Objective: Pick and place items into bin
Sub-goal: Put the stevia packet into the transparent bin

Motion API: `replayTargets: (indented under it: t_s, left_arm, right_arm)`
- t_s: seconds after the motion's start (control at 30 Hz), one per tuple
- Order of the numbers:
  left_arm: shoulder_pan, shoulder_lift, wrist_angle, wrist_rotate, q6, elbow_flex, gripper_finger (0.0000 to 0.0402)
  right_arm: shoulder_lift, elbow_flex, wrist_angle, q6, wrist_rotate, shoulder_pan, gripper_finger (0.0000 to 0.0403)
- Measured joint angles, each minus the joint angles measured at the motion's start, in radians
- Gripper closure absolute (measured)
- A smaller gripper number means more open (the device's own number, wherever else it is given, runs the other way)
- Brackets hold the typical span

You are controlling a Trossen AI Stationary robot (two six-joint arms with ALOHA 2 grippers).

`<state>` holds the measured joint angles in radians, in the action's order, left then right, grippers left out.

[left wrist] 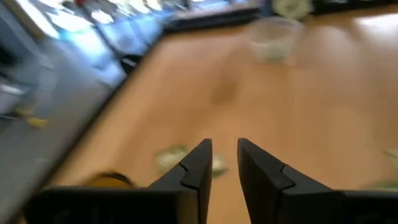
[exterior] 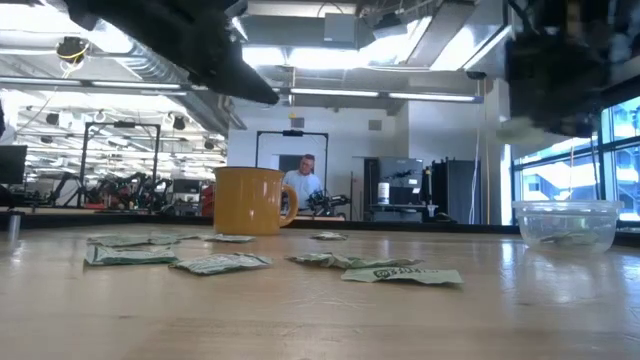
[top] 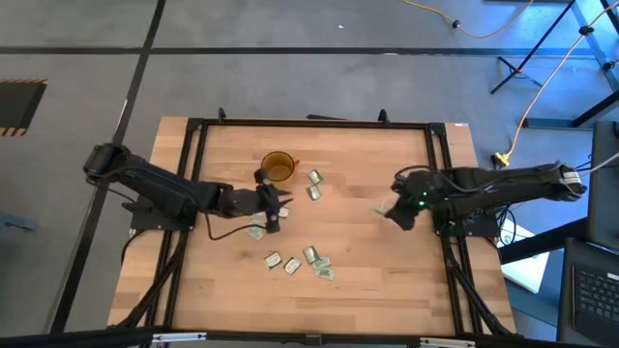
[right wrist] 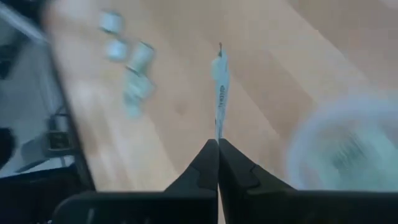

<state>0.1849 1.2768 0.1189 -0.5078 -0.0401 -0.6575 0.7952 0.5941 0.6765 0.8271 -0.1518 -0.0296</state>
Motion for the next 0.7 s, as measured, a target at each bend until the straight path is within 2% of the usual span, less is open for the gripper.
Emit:
replayTargets:
  t_s: [0.17,0.4,0.47,0.7]
  left_arm:
    - [-0.030,-0.004,-0.073,0.202,-0.067,0.000,0.0339]
    - [-0.039,-0.004,-0.175,0.348,-0.136,0.000,0.0336]
    - [-0.038,-0.004,-0.210,0.379,-0.160,0.000,0.0338]
    - [-0.038,-0.004,-0.251,0.383,-0.212,0.000,0.0343]
  right_arm:
    - [-0.026,0.000,0.228,0.085,0.024,0.001,0.0402]
    - [-0.011,-0.006,0.237,0.089,0.033,0.000,0.0402]
    - [0.004,-0.024,0.235,0.114,0.053,0.000,0.0402]
    - [0.053,-0.079,0.201,0.116,0.072,0.001,0.0403]
